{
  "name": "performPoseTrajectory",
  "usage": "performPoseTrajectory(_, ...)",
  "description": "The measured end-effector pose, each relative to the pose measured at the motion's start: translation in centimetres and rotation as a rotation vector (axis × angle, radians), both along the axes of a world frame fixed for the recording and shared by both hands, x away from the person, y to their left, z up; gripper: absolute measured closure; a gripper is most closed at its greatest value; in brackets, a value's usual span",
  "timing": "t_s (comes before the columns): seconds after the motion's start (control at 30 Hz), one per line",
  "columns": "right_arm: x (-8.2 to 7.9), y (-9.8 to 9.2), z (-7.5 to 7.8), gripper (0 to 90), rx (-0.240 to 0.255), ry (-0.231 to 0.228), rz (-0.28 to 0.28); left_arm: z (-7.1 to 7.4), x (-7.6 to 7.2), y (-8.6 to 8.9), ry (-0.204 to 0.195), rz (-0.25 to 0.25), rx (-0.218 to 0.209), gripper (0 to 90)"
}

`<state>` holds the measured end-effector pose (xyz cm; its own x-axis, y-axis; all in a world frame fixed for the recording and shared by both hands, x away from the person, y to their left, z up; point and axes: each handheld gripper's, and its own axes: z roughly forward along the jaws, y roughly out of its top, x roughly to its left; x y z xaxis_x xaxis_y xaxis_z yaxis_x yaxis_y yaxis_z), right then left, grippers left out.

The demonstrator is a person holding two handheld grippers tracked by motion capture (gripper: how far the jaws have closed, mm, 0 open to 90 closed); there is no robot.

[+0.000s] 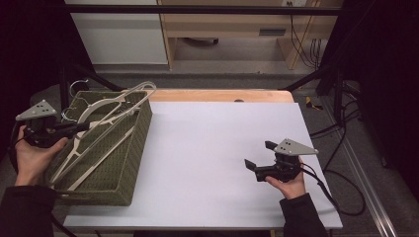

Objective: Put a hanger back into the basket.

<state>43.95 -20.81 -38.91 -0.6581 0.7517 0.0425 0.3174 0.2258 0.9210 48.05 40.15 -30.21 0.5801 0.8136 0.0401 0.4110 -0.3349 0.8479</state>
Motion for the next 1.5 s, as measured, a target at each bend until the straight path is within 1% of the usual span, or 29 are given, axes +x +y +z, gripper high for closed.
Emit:
performPoseTrajectory(0.03,0.0,0.0,0.0,4.6,0.000,0.000,0.000,-0.1,0.0,0.3,0.002,0.005,-0.004,86.4)
performPoseTrajectory(0.07,0.0,0.0,0.0,4.6,0.001,0.001,0.001,-0.2,0.0,0.6,0.004,0.008,0.003,86.4)
performPoseTrajectory(0.23,0.0,0.0,0.0,4.6,-0.001,0.002,0.000,-0.8,-0.1,1.9,0.014,0.035,-0.012,86.4)
performPoseTrajectory(0.27,0.0,0.0,0.0,4.6,-0.001,0.001,0.000,-0.9,-0.1,2.1,0.020,0.037,-0.005,86.4)
performPoseTrajectory(0.37,0.0,0.0,0.0,4.6,0.000,0.000,0.000,-1.5,-0.1,2.4,0.029,0.060,-0.006,86.4)
performPoseTrajectory(0.4,0.0,0.0,0.0,4.6,-0.001,0.001,-0.001,-1.6,-0.1,2.5,0.030,0.059,-0.004,86.4)
performPoseTrajectory(0.43,0.0,0.0,0.0,4.6,-0.001,0.001,0.000,-1.8,-0.1,2.5,0.030,0.064,-0.010,86.3)
performPoseTrajectory(0.57,0.0,0.0,0.0,4.5,-0.003,0.003,0.003,-2.5,0.0,2.3,0.051,0.081,-0.010,86.4)
performPoseTrajectory(0.6,0.0,0.0,0.0,4.6,-0.003,0.003,0.002,-2.7,0.1,2.3,0.059,0.082,-0.006,86.4)
performPoseTrajectory(0.67,0.0,0.0,0.0,4.6,-0.002,0.003,0.002,-3.3,0.1,2.1,0.073,0.091,-0.019,86.4)
performPoseTrajectory(0.7,0.0,0.0,0.0,4.6,-0.002,0.003,0.002,-3.6,0.1,2.1,0.087,0.099,-0.027,86.4)
performPoseTrajectory(0.73,0.0,0.0,0.0,4.6,-0.002,0.003,0.001,-3.8,0.2,2.0,0.095,0.101,-0.026,86.3)
performPoseTrajectory(0.77,0.0,0.0,0.0,4.6,-0.003,0.003,0.001,-3.8,0.2,2.0,0.095,0.101,-0.026,86.3)
performPoseTrajectory(0.8,0.0,0.0,0.0,4.6,-0.003,0.003,0.002,-4.4,0.2,1.9,0.113,0.107,-0.030,86.3)
performPoseTrajectory(0.83,0.0,0.0,0.0,4.7,-0.002,0.004,0.003,-4.7,0.3,1.7,0.120,0.110,-0.025,86.3)
performPoseTrajectory(0.9,0.0,0.0,0.0,4.7,-0.004,0.006,0.003,-4.9,0.3,1.6,0.126,0.111,-0.026,86.2)
performPoseTrajectory(0.93,0.0,0.0,0.0,4.7,-0.004,0.007,0.002,-5.3,0.4,1.4,0.135,0.120,-0.031,86.1)
performPoseTrajectory(1.07,0.0,-0.1,0.0,4.8,-0.003,0.001,0.003,-6.1,0.6,1.4,0.160,0.134,-0.051,85.7)
performPoseTrajectory(1.13,-0.1,-0.2,0.1,4.8,-0.004,0.000,0.007,-6.6,0.8,1.3,0.180,0.151,-0.062,85.4)
performPoseTrajectory(1.17,-0.1,-0.1,0.1,4.8,-0.001,0.001,0.002,-6.8,0.9,1.2,0.187,0.155,-0.058,85.1)
performPoseTrajectory(1.2,-0.1,-0.1,0.1,4.8,0.000,-0.002,0.003,-7.0,1.0,1.1,0.195,0.165,-0.071,85.0)
performPoseTrajectory(1.27,-0.1,-0.1,0.1,4.8,-0.001,-0.002,0.003,-7.2,1.1,1.3,0.204,0.185,-0.079,84.6)
performPoseTrajectory(1.37,-0.1,-0.1,0.1,4.8,0.000,-0.001,0.004,-7.7,1.3,1.8,0.218,0.222,-0.066,83.9)
performPoseTrajectory(1.43,-0.1,-0.1,0.1,4.8,-0.001,-0.002,0.004,-8.1,1.4,1.9,0.224,0.257,-0.043,83.3)
performPoseTrajectory(1.5,-0.1,-0.1,0.1,4.8,-0.001,0.001,0.003,-8.1,1.5,2.0,0.218,0.282,-0.030,83.0)
